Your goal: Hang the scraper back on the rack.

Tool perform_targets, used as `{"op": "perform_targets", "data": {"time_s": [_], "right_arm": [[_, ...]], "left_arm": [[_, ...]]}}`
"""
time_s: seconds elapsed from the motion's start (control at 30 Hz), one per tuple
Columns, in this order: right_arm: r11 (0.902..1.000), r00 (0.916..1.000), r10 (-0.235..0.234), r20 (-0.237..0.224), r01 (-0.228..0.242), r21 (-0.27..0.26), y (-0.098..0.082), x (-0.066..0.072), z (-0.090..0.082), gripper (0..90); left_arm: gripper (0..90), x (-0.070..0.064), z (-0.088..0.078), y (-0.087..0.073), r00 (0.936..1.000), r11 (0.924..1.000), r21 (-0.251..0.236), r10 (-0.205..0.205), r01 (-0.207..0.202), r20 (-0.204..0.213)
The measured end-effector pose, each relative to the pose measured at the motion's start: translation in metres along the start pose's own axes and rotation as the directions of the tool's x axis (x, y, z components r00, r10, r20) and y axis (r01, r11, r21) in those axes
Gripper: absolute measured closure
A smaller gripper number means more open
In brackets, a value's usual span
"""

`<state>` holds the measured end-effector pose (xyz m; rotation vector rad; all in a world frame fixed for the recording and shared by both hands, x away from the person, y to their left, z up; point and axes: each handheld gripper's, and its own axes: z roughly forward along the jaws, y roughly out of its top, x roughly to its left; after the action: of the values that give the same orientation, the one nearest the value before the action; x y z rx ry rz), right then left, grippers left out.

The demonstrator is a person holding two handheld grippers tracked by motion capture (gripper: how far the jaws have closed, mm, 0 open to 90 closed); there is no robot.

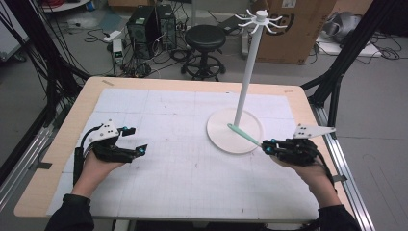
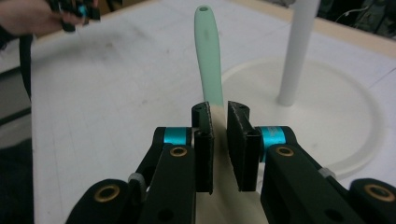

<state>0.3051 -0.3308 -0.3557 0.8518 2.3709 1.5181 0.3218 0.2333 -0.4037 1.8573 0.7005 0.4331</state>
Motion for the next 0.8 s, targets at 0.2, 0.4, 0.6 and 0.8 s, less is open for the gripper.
{"op": "perform_targets", "data": {"time_s": [0.2,0.4,0.6,0.8], "right_arm": [[0.9979,0.9994,0.015,0.030,-0.013,-0.063,0.035,0.001,-0.041,81.4],[0.9926,0.9977,0.013,0.066,-0.005,-0.121,0.078,0.003,-0.087,81.4],[0.9870,0.9964,0.020,0.083,-0.006,-0.161,0.103,0.003,-0.109,81.4],[0.9804,0.9929,0.028,0.115,-0.005,-0.197,0.129,0.004,-0.127,81.4]], "left_arm": [[19.1,0.001,-0.003,0.000,1.0000,1.0000,-0.006,-0.004,0.004,-0.004],[19.1,0.001,-0.002,0.000,1.0000,1.0000,-0.004,-0.003,0.003,-0.003],[19.1,0.000,-0.001,0.000,1.0000,1.0000,-0.003,-0.007,0.007,-0.001],[19.1,0.001,-0.001,-0.001,0.9999,0.9999,-0.004,-0.010,0.010,0.003]]}}
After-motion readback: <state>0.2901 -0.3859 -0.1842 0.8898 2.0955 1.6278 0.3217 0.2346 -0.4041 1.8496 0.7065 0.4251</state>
